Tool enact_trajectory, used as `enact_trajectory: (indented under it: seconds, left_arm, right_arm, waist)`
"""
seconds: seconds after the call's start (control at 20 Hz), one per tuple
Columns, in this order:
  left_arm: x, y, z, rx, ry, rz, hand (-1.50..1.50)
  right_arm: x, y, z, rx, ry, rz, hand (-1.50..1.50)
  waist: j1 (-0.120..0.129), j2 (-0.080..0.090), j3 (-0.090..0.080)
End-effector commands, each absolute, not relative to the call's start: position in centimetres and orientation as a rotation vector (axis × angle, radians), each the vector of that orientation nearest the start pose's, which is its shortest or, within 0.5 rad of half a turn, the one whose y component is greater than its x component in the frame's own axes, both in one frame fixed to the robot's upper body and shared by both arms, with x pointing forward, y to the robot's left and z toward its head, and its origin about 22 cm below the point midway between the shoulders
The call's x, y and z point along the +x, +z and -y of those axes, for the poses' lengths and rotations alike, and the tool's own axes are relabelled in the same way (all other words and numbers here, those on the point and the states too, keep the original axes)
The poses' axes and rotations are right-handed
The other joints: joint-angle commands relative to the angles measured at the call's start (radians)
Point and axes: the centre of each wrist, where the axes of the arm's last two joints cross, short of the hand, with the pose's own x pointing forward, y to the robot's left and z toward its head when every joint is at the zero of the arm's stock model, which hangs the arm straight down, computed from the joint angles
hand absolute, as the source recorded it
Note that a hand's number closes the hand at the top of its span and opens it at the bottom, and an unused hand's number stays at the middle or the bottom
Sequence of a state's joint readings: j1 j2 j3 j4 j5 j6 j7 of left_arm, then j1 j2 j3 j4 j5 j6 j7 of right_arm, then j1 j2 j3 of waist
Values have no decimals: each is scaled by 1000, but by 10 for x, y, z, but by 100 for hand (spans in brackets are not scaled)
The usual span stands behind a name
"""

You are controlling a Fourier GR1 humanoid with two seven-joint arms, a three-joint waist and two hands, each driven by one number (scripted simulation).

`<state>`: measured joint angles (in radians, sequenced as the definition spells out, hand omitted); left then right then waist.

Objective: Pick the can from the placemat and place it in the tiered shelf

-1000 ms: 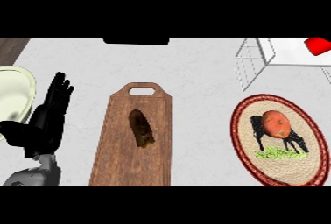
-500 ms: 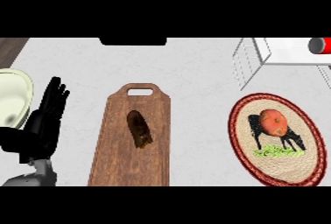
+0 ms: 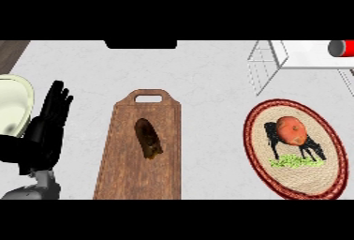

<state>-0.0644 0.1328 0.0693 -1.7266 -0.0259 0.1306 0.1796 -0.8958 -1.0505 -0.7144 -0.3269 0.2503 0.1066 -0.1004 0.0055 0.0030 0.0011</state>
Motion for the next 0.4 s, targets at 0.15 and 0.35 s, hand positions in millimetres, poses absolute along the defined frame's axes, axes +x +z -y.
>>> enact_trajectory:
  seconds: [0.15, 0.35]
  left_arm:
    - [262, 63, -256, 254, 39, 1612, 0]
    - [255, 63, -259, 242, 28, 1622, 0]
  right_arm:
    - [247, 221, 609, -800, -266, 1533, -150]
    - [220, 249, 624, -792, -250, 1563, -150]
  waist:
    - [2, 2, 1]
    - [8, 2, 1]
